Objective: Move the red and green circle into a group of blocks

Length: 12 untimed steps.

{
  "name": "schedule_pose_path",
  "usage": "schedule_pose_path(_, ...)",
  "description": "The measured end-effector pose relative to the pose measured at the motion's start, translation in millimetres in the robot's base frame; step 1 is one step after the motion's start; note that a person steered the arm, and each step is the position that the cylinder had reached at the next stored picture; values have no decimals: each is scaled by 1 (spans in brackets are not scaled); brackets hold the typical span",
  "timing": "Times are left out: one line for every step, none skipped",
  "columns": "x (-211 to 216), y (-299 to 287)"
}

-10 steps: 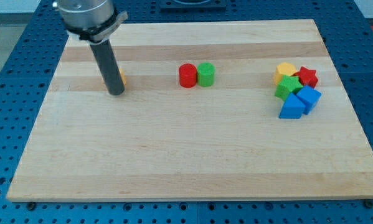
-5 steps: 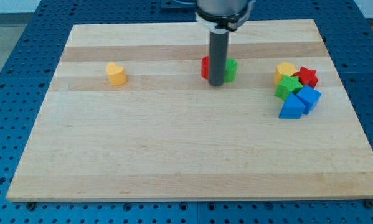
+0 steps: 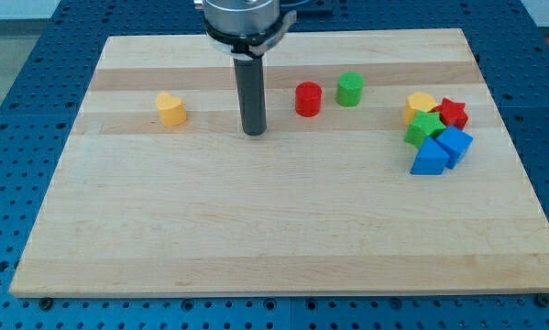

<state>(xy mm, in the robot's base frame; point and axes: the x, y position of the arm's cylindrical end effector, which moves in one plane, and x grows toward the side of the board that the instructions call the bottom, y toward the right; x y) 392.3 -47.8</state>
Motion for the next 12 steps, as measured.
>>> schedule_pose_path(-22,15)
schedule_pose_path(-25,44)
schedule_pose_path(-25,86)
schedule_pose_path(-26,126)
schedule_pose_path(-30,144)
schedule_pose_path(-30,105)
schedule_pose_path(-33,69)
schedule_pose_path(-45,73)
schedule_pose_path(-53,99)
schedule_pose_path(-62,136)
schedule_pose_path(-70,170)
schedule_pose_path(-84,161)
